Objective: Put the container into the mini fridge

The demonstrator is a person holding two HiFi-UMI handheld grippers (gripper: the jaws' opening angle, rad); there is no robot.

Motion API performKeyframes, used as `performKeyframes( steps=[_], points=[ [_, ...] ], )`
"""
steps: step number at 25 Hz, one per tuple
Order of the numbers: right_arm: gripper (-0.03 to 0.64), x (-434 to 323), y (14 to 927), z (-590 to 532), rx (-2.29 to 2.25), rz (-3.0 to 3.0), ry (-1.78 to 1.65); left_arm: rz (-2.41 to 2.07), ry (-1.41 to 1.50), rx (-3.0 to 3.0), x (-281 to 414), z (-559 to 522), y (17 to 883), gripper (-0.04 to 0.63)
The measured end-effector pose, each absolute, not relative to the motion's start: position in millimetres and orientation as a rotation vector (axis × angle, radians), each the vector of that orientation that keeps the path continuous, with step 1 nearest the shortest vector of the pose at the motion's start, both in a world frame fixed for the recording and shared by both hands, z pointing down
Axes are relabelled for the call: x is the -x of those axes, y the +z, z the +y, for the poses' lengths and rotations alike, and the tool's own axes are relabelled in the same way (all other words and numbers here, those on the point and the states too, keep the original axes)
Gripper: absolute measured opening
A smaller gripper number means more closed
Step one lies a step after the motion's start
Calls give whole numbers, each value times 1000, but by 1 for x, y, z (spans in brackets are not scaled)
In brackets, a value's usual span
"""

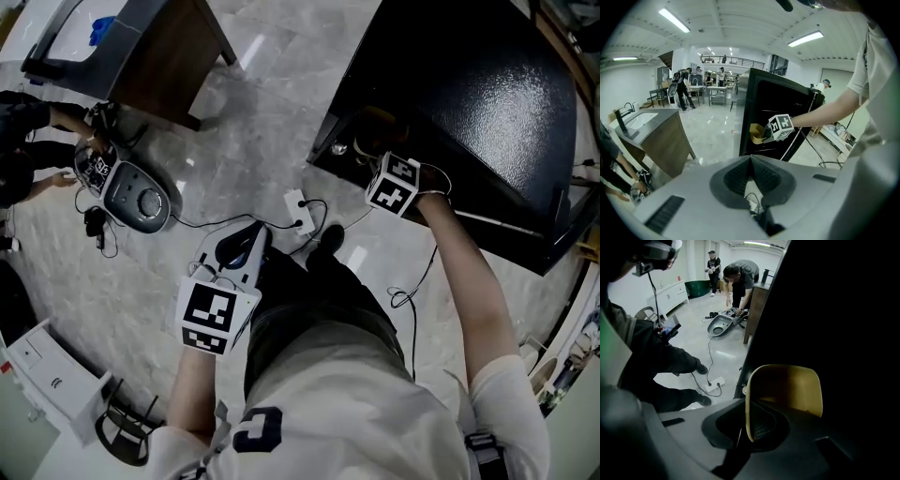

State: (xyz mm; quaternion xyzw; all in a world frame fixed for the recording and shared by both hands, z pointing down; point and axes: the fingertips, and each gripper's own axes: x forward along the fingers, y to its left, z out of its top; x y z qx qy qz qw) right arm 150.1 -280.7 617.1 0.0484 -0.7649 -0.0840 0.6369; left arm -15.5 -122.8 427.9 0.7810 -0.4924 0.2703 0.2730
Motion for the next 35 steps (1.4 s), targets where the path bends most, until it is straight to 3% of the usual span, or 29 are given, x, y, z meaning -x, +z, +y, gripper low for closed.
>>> performKeyframes(
  steps=[35],
  points=[
    [34,-129,644,-353,-249,-1792,-274,-1319,746,-2025,36,-97,445,55]
  ],
)
